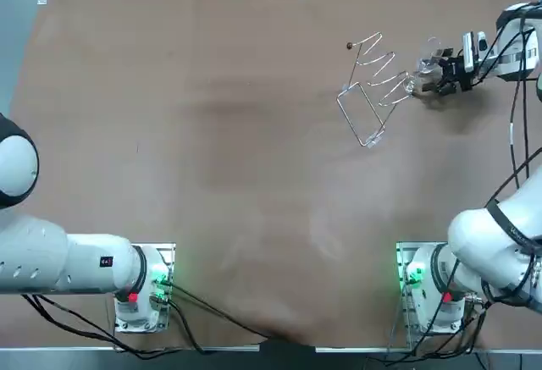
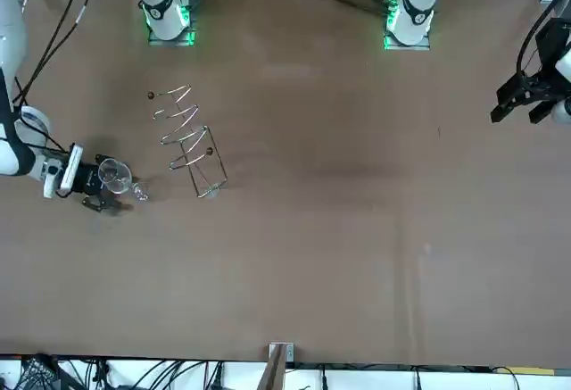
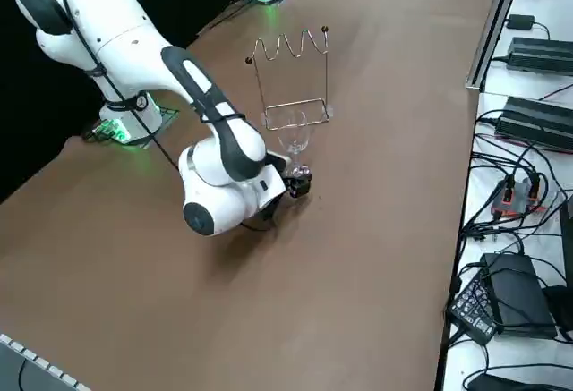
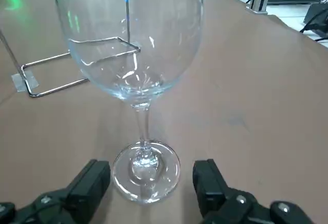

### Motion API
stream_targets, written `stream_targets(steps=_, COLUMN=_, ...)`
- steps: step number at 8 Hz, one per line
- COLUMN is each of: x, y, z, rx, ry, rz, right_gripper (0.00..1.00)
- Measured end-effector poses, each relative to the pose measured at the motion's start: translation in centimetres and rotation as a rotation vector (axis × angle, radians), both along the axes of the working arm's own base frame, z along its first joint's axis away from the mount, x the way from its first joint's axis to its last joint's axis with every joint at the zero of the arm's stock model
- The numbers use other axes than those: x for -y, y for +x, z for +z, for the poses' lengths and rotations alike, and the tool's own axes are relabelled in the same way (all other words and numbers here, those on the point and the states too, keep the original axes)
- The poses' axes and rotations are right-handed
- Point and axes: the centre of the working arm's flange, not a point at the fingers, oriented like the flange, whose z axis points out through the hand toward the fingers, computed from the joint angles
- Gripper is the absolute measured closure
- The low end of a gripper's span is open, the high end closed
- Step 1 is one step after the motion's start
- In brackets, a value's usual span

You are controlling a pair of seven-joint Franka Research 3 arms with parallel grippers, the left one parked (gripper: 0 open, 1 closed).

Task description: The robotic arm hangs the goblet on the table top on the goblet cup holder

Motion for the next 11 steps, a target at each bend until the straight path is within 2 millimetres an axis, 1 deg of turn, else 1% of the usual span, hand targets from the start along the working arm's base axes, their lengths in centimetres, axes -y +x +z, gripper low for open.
stream_targets(steps=4, x=-0.5, y=0.2, z=0.0, rx=0.004, ry=0.006, rz=0.000, right_gripper=0.00)
stream_targets(steps=8, x=-2.0, y=0.8, z=-0.1, rx=0.008, ry=0.013, rz=0.000, right_gripper=0.00)
stream_targets(steps=11, x=-2.5, y=0.9, z=-0.3, rx=0.013, ry=0.008, rz=0.009, right_gripper=0.00)
